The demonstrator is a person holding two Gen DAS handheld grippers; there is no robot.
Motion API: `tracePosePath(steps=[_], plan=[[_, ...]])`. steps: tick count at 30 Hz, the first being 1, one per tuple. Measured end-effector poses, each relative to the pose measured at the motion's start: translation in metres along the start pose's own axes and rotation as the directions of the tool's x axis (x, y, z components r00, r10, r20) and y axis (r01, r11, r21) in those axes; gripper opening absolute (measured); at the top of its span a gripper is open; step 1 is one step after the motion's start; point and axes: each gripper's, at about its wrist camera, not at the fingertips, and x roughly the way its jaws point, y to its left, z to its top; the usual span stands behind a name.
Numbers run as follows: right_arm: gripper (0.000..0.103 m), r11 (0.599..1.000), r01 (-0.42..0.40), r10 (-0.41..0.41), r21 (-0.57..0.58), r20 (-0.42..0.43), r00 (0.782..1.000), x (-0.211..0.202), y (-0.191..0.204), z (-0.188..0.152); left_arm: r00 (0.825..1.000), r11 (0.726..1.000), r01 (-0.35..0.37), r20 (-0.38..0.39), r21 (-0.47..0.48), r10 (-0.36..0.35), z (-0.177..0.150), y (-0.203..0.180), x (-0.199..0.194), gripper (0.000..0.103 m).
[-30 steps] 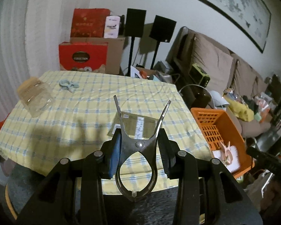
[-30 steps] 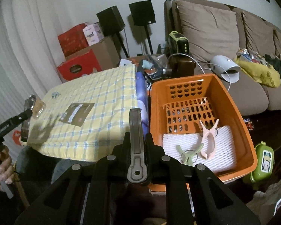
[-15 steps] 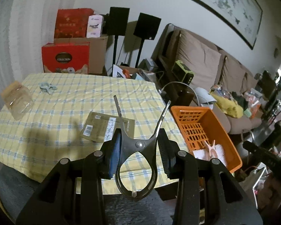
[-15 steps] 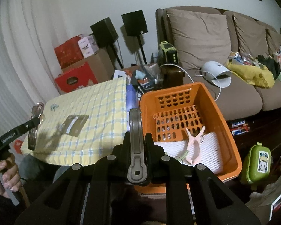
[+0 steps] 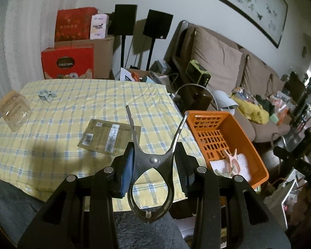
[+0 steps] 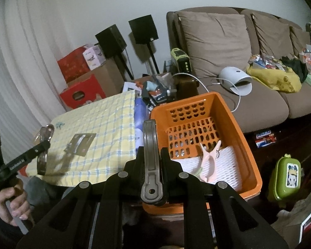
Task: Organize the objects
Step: 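Carry the metal clothespin over the orange basket with the left gripper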
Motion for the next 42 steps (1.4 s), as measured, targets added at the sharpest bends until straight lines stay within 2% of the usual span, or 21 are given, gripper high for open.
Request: tracePosePath(steps=[4, 7, 11, 15, 24, 34, 42], plan=[[0.014, 0.999, -0.031, 0.030, -0.010, -0.028, 0.999, 0.005, -0.008, -0.001, 1.000, 1.000, -0.003, 0.011, -0.005, 0.003, -0.002, -0.001, 0.000, 0.036], [0.014, 0.999, -0.004, 0.005, 0.043, -0.029, 1.000, 0.006, -0.027, -0.001, 1.000, 1.000, -0.003, -0.004, -0.014, 0.003, -0.003, -0.002, 0.006, 0.035], [0.014, 0.997, 0.039, -0.037, 0.062, -0.026, 0.999, 0.003, -0.043, -0.001, 1.000, 1.000, -0.003, -0.019, -0.014, 0.003, -0.002, -0.006, 0.011, 0.035], [0.014, 0.996, 0.048, -0.047, 0.072, -0.013, 0.999, -0.002, -0.049, 0.000, 1.000, 1.000, 0.011, -0.022, -0.004, -0.011, -0.003, -0.016, 0.015, 0.035], [0.014, 0.996, 0.060, -0.058, 0.063, -0.022, 0.998, 0.002, -0.047, 0.000, 0.998, 0.997, 0.060, -0.008, 0.051, -0.060, 0.004, -0.062, 0.023, 0.035], [0.014, 0.992, 0.077, -0.078, 0.104, 0.002, 0.997, -0.001, -0.058, -0.001, 0.993, 0.984, 0.115, 0.012, 0.136, -0.117, 0.016, -0.123, 0.031, 0.035], [0.014, 0.987, 0.091, -0.092, 0.134, 0.004, 0.996, -0.003, -0.071, -0.001, 0.989, 0.977, 0.147, -0.007, 0.156, -0.148, 0.010, -0.146, 0.040, 0.035]])
